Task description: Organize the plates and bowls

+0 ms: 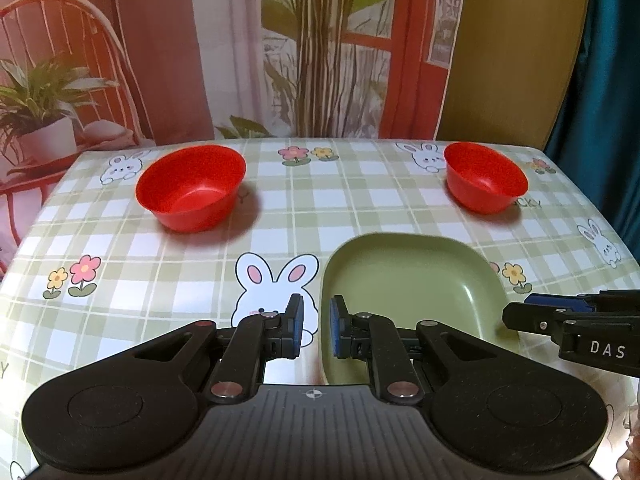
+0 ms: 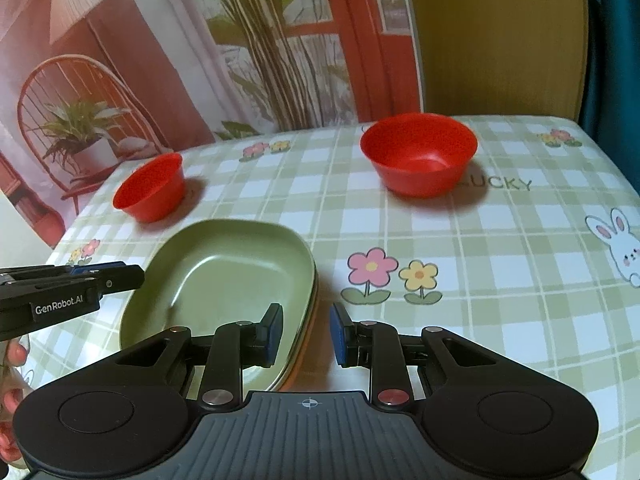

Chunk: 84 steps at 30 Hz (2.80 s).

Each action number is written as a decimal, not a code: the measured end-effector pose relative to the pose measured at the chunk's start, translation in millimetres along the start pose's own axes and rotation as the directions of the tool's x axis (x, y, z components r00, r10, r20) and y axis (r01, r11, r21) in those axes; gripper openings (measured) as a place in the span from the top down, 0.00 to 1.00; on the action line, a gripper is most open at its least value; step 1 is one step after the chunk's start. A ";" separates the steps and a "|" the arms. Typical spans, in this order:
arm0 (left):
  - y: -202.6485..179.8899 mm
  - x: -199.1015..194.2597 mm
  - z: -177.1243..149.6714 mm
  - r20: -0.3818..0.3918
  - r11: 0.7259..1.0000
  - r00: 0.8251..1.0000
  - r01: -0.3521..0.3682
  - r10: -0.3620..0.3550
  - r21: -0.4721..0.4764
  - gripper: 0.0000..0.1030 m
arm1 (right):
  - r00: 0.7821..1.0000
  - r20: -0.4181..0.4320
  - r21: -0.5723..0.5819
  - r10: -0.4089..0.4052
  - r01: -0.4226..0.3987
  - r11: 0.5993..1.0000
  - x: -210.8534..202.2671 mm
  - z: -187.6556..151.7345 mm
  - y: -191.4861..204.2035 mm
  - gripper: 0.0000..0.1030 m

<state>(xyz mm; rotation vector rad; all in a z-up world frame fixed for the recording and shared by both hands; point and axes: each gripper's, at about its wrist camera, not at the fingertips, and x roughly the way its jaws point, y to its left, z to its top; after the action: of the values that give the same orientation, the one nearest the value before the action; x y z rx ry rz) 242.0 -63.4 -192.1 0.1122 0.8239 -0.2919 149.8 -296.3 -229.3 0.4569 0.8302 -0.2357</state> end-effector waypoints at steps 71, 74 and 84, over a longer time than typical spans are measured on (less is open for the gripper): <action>-107.6 116.4 90.1 0.025 0.992 0.993 0.117 -0.116 -0.052 0.62 | 0.989 0.132 0.030 -0.068 0.065 0.997 72.0 104.0 -144.6 0.72; -108.4 127.8 91.5 0.011 0.991 0.993 0.121 -0.120 -0.058 0.62 | 0.990 0.125 0.033 -0.066 0.062 0.998 80.5 104.4 -144.8 0.72; -111.8 143.0 95.6 0.001 0.987 0.989 0.148 -0.148 -0.060 0.62 | 0.992 0.112 0.044 -0.059 0.054 0.998 89.9 102.4 -144.9 0.79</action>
<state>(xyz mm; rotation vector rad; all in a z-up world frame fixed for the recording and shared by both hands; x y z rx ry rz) 367.9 -220.6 -231.2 -0.0051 0.8454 -0.4064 221.5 -474.7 -280.2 0.4547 0.7287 -0.3287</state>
